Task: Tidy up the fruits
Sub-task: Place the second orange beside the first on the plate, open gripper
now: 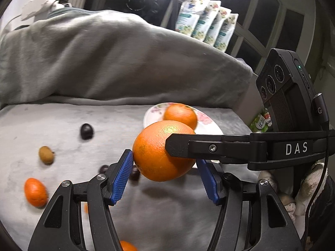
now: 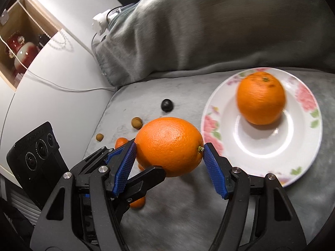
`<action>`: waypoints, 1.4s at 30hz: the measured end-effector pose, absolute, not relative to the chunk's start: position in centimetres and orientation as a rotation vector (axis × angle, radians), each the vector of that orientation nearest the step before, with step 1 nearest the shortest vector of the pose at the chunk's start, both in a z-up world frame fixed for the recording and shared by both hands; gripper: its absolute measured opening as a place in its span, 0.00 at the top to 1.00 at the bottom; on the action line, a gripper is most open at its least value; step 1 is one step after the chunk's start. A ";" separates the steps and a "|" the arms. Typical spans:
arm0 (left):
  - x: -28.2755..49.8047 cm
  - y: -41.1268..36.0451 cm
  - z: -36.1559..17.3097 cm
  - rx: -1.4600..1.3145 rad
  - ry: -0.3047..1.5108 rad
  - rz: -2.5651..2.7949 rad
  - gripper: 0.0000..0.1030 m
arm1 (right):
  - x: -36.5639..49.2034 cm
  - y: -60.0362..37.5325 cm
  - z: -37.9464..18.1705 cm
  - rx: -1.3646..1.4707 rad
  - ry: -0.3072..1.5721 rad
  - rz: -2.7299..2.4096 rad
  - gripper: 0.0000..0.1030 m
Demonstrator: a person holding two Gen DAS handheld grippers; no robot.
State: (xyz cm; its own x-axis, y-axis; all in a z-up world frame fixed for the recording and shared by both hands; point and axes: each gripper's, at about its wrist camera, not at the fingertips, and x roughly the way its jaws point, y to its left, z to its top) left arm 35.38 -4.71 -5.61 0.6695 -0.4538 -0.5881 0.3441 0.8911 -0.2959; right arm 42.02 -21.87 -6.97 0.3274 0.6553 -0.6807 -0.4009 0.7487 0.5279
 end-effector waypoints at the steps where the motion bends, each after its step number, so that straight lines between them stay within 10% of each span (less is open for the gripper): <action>1: 35.3 -5.1 -5.6 -0.161 0.706 -0.457 0.40 | 41.9 -22.2 -7.0 0.287 1.022 0.701 0.33; 42: 34.9 -12.0 -5.2 -0.084 0.724 -0.579 0.44 | 40.9 -32.5 -5.2 0.332 0.840 0.492 0.33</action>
State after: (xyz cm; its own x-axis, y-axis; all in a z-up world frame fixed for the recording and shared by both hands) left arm 34.91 -12.01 -5.17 0.6004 -0.5277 -0.6009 0.4708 0.8406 -0.2677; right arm 40.90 -32.50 -5.16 0.5664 0.5375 -0.6247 -0.2820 0.8387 0.4660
